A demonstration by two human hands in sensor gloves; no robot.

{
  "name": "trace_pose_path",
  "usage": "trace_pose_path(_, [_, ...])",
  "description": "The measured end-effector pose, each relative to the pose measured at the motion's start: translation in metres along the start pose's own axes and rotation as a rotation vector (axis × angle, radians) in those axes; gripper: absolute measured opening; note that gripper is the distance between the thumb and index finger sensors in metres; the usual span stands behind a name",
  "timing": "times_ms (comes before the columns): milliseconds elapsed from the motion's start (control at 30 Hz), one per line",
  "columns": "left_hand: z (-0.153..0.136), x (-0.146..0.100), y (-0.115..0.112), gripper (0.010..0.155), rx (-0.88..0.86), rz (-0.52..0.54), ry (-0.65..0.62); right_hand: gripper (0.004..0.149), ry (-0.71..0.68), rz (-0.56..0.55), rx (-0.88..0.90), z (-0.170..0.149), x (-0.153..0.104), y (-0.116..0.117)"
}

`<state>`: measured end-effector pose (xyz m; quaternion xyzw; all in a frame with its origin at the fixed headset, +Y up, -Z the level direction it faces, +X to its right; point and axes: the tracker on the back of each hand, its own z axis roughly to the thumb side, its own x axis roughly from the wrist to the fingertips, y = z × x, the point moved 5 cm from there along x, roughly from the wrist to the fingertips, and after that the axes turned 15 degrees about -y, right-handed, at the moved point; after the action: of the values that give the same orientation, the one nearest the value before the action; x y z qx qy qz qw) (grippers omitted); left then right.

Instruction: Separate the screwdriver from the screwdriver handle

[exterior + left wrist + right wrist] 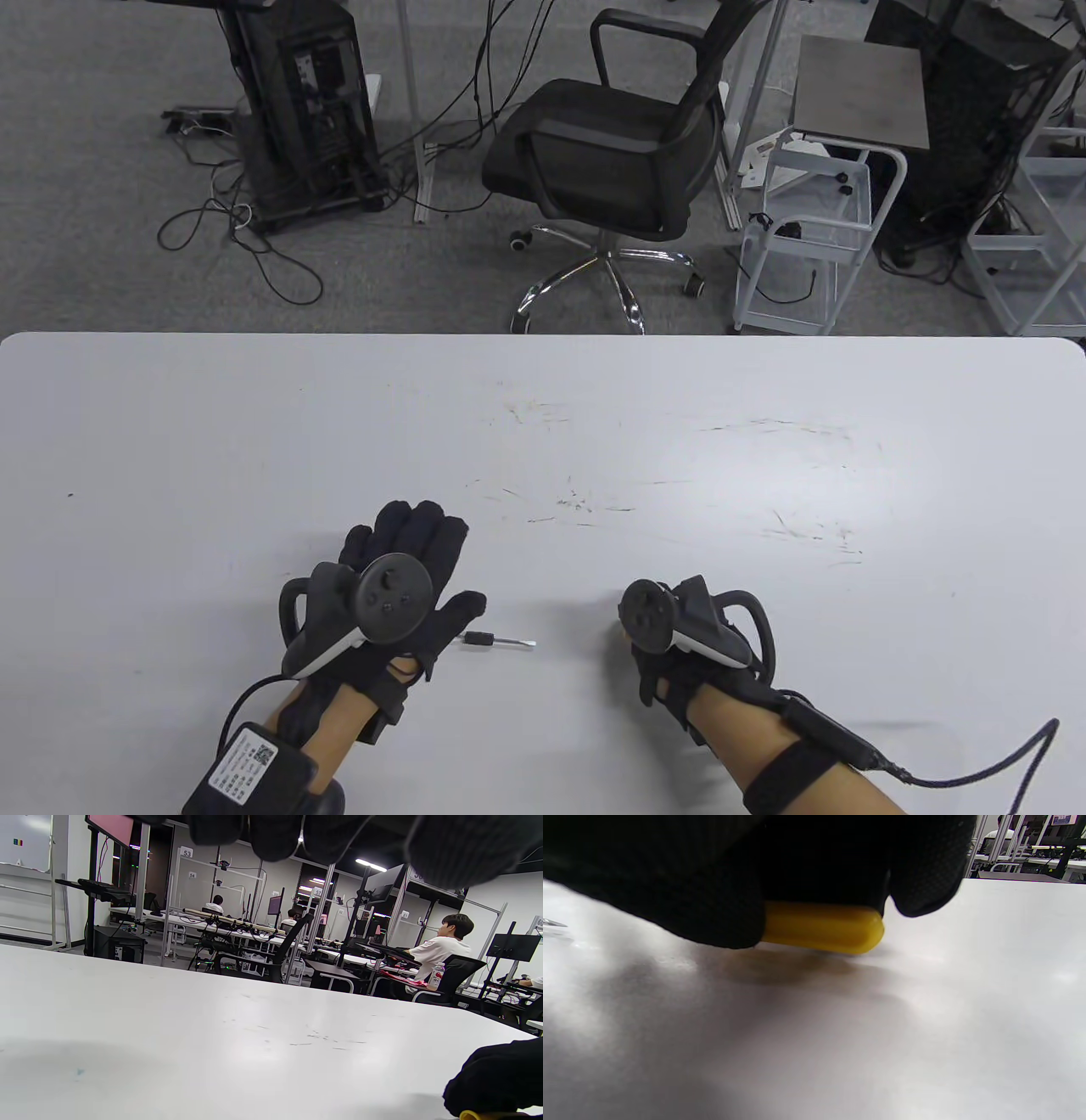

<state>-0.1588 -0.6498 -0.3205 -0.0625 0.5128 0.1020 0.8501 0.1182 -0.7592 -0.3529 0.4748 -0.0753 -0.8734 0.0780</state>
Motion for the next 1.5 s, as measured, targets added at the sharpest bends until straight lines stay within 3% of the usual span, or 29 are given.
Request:
trace_pose_path(533, [-0.003,0.000,0.002,0.081,0.000,-0.008,0.011,0.053,0.009,0.022,-0.019,-0.002,0.000,0.004])
trace_pose_path(633, [-0.003,0.000,0.002,0.081,0.001,-0.010,0.011,0.057,0.008,-0.002,-0.007,0.000,-0.003,-0.006])
trace_pose_path(733, [-0.003,0.000,0.002,0.081,0.001,-0.013,0.011,0.060,-0.006,-0.074,0.019,0.003,-0.011,-0.028])
trace_pose_path(867, [-0.003,0.000,0.002,0.081,-0.001,-0.013,0.012,0.066,-0.054,-0.337,0.033,0.005,-0.032,-0.074])
trace_pose_path(1000, [-0.005,0.000,0.000,0.082,0.000,-0.019,0.014,0.076,-0.096,-0.464,0.057,0.005,-0.044,-0.092])
trace_pose_path(1500, [-0.012,0.005,-0.011,0.089,0.006,-0.050,0.013,0.093,-0.119,-0.422,0.044,0.005,-0.042,-0.090])
